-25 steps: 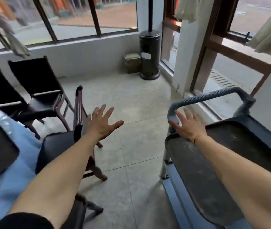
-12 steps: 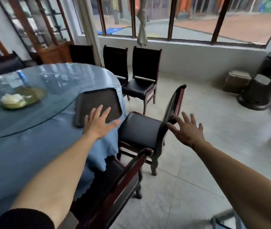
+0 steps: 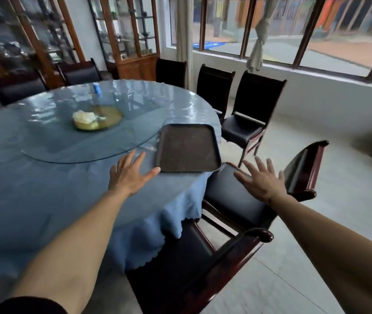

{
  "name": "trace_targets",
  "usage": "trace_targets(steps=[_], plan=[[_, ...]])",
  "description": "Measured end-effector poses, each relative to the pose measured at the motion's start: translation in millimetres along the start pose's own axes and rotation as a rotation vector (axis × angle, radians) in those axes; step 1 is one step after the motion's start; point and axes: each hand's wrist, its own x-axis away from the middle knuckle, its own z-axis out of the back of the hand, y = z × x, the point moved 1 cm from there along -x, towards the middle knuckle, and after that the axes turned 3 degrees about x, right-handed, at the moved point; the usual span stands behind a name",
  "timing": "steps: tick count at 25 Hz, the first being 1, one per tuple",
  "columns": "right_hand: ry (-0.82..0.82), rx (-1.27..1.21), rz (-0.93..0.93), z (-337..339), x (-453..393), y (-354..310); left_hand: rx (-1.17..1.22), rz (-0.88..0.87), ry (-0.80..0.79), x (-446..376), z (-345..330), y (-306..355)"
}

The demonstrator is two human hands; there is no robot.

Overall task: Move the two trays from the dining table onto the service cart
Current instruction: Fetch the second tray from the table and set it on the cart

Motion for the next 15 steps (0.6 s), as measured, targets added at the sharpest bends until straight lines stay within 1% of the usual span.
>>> trace_targets(steps=[6,8,12,15], plan=[[-0.009,-0.013,0.038,-2.5,-58.1,-25.4,0.018,0.094,0.005,-21.3,-10.4,-25.6],[-0.015,-0.036,0.044,-11.5,-80.7,-28.9,0.027,0.116,-0.005,-35.0,-17.8,-23.0],[-0.079,-0.044,0.091,-36.2,-138.9,-33.8,0.032,0.171,-0.047,-71.6,-43.1,-16.7],[-0.1,-0.036,0.109,-50.2,-189.6,-29.9,0.042,0.224,-0.078,-112.6,-63.5,-10.3]])
